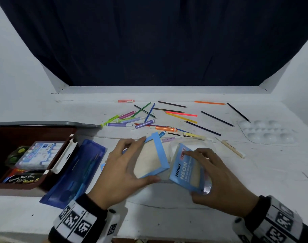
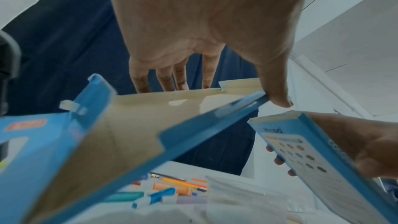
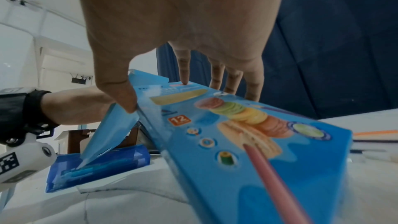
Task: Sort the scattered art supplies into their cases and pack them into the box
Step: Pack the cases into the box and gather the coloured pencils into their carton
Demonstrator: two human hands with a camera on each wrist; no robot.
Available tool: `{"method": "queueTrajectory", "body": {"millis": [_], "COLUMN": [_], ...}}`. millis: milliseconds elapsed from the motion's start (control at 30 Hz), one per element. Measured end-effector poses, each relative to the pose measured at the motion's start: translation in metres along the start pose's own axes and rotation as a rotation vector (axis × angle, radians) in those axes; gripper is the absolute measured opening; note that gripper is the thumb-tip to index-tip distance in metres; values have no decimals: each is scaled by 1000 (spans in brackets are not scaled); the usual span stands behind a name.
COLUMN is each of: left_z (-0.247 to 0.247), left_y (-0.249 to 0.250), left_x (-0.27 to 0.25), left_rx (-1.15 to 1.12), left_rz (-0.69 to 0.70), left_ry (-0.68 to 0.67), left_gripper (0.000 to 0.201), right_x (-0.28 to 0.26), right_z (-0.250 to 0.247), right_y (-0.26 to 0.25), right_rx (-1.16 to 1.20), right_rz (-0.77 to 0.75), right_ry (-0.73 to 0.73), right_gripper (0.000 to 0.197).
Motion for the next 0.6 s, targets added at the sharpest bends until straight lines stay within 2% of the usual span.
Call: {"method": "queueTrajectory", "body": {"millis": [133,333,600], "left_z": [-11,-17,-5], "left_y": [15,15,40], "left_x": [5,10,15], "left_rx": [102,206,375], "left_rz": [43,11,122], "left_ry": [36,44,-31], "left_gripper": [100,101,96], "right_x": [4,4,4], "right_z": [-15,-24,-29], "right_y": [-12,-14,-23], "right_rx": [-12,7,-265], "right_rz": [-30,-45,-68], "right_ry": [71,117,119], "right_gripper": [87,88,87]}}
Point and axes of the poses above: each hand's wrist, its own x-axis towards the middle knuckle, its own z-axis out of the palm, y = z × x, the point moved 10 cm from there along x, towards the middle knuckle, and after that the axes turned 8 degrees about -y, right-handed, at the moved point
